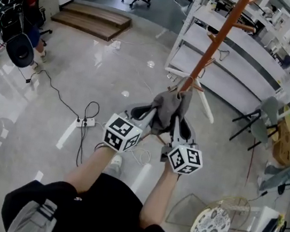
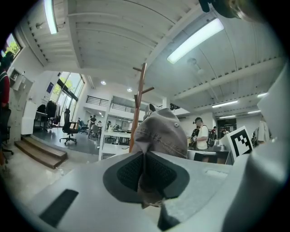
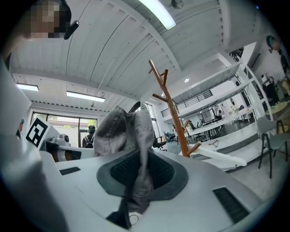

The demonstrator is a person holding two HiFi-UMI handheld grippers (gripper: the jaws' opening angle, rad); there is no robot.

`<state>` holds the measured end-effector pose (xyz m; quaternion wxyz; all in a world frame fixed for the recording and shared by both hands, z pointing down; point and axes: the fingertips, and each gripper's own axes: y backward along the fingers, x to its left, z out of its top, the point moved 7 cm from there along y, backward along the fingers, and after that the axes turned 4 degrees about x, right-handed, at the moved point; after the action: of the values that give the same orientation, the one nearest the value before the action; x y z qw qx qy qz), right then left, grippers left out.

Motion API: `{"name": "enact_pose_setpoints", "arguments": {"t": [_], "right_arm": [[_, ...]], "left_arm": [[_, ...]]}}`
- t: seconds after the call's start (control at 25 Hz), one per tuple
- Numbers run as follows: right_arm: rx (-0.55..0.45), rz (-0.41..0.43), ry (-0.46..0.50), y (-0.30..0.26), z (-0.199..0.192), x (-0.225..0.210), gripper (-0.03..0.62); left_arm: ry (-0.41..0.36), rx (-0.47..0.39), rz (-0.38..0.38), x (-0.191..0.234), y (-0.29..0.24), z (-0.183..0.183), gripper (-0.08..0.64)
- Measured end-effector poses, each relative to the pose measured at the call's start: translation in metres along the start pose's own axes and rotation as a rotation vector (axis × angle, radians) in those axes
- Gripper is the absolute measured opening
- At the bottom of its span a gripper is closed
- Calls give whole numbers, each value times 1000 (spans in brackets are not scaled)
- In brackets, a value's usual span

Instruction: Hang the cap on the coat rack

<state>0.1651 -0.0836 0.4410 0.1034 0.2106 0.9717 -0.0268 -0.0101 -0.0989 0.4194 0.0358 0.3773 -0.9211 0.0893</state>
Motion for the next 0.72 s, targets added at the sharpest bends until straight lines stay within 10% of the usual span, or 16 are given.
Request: {"name": "enact_pose_setpoints", "arguments": {"t": [0.72], "right_arm": [[30, -27, 31, -131, 9, -69, 40]], "left_arm": [[36, 3, -39, 102, -120, 20, 17]]}}
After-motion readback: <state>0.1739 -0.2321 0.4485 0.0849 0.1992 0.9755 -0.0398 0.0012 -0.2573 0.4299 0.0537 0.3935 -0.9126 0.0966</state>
